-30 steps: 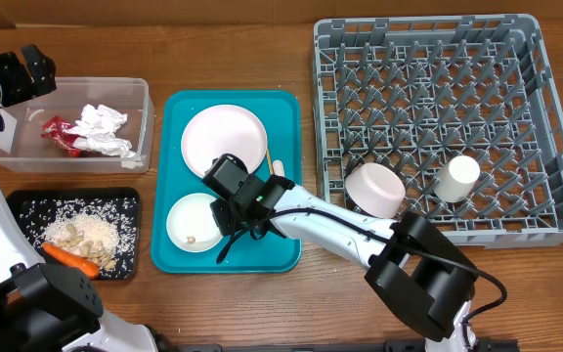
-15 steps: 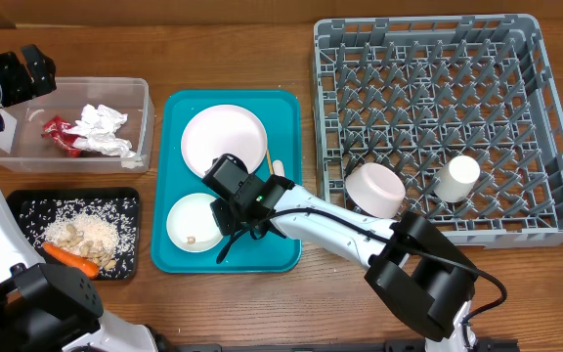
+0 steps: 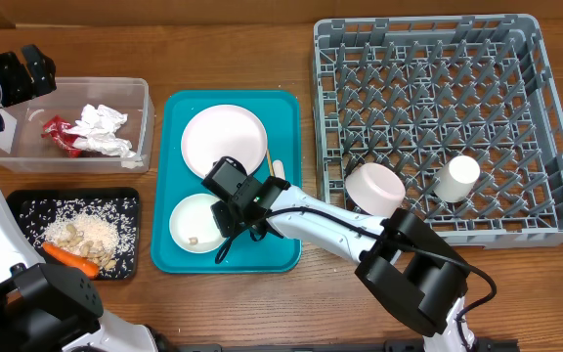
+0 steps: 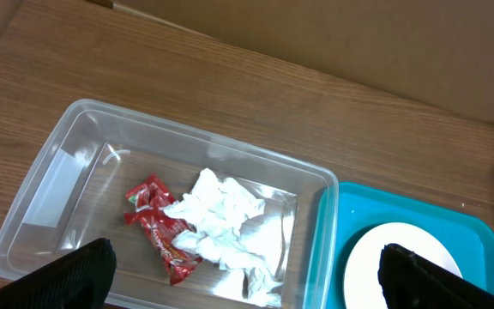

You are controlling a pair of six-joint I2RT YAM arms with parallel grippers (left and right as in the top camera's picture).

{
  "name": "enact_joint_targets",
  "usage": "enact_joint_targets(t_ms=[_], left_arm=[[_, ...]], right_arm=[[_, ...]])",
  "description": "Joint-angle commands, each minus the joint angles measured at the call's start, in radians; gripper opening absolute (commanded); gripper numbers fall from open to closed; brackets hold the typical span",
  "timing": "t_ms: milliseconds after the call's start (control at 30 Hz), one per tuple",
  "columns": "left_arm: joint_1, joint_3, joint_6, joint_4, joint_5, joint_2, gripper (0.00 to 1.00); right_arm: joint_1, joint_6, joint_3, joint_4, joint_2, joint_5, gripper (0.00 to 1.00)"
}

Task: Sort waste into correct bins and load items into the dishwasher rack
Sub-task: 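Lower the right gripper onto the white bowl rim and grasp it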

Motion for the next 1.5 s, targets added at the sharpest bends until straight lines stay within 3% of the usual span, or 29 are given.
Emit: enact_joint_targets(t_ms=[0,300,1100,1467], left_arm=[[0.003,0.010,-0.013,0.005,0.017,-0.008,1.00],[0.003,0.010,-0.013,0.005,0.017,-0.008,1.00],[0.003,0.010,-0.013,0.005,0.017,-0.008,1.00],[0.003,0.010,-0.013,0.005,0.017,-0.008,1.00]], right_arm=[[0.005,0.000,0.005,0.007,0.002,0.002,0.26],[0.005,0.000,0.021,-0.008,-0.014,0.002,0.15],[0.003,-0.004,0.050,-0.019,-0.026,0.002,0.20],[0.003,-0.004,0.049,-0.033,-0.026,0.002,0.07]])
